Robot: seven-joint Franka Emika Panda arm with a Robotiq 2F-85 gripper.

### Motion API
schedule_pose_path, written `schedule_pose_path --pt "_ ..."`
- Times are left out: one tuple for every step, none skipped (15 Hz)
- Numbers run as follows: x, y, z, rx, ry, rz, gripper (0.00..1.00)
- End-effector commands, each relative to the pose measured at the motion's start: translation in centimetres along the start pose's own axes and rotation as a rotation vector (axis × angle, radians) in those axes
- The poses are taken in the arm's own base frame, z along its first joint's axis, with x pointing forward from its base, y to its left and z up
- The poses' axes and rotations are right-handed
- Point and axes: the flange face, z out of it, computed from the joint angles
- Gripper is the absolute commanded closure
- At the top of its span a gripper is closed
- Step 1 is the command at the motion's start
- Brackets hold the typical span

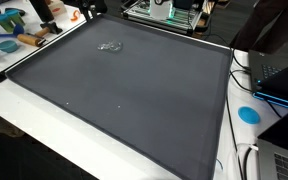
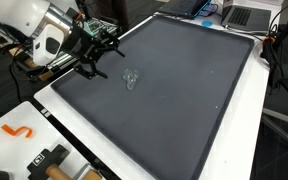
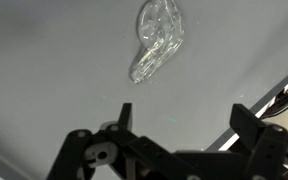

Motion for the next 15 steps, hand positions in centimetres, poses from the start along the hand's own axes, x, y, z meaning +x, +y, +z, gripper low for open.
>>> schedule_pose_path --pt "-1.8 0.5 -0.3 0.021 0.045 0.013 0.00" --pt "-2.0 0.5 -0.2 0.020 0.048 0.018 0.00" --pt "-2.3 0.6 -0.2 0.020 0.051 0.017 0.00" --pt "-2.5 0.6 -0.1 0.015 0.051 0.025 0.00" --pt "-2.6 0.6 -0.1 0.013 0.052 0.026 0.00" --pt "-2.8 0.6 -0.1 0.010 0.054 0.029 0.00" --pt "-2.9 0.5 -0.1 0.005 0.055 0.032 0.00" --pt "-3.1 0.4 -0.1 0.002 0.058 0.029 0.00" --pt "-3.2 0.3 -0.2 -0.001 0.059 0.029 0.00" --pt "-3.3 0.2 -0.2 0.000 0.060 0.027 0.00" --pt "-3.4 0.0 -0.2 -0.007 0.060 0.026 0.00" --pt "-3.6 -0.3 -0.3 -0.006 0.060 0.021 0.00" --pt "-3.7 -0.5 -0.3 -0.011 0.058 0.020 0.00" --pt "-3.8 -0.9 -0.3 -0.016 0.058 0.016 0.00" --pt "-3.9 -1.1 -0.4 -0.020 0.058 0.016 0.00"
